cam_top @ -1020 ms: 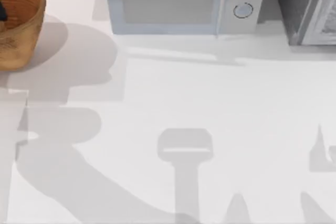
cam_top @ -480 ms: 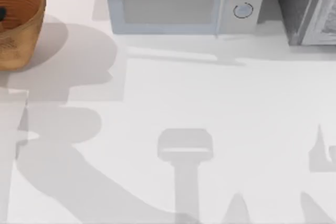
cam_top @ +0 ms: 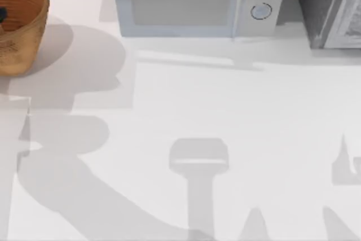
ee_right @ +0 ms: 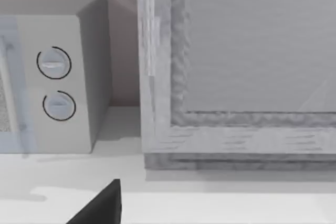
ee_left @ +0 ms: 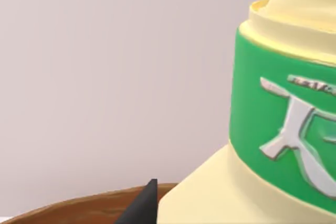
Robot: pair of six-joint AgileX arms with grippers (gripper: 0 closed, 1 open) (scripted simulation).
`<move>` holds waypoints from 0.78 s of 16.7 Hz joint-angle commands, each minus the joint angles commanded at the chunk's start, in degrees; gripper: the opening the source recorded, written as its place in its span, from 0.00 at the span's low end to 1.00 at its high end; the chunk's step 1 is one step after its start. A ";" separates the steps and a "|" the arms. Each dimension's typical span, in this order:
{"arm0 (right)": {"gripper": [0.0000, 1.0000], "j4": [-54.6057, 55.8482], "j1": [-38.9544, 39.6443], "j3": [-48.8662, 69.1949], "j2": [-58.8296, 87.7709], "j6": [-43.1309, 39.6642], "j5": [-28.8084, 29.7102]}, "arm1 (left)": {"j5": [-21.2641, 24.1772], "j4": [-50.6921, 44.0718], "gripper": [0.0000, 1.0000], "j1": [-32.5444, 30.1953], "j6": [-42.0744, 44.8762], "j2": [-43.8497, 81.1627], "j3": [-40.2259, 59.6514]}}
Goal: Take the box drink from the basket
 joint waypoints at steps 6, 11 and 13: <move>1.00 0.00 0.00 0.00 0.00 0.00 0.00 | -0.04 -3.50 0.00 0.41 -0.04 -2.49 0.77; 1.00 0.00 0.00 0.00 0.00 0.00 0.00 | -0.14 -14.29 0.00 0.33 0.07 -8.72 5.57; 1.00 0.00 0.00 0.00 0.00 0.00 0.00 | -0.19 -19.31 0.00 0.31 0.15 -11.69 7.94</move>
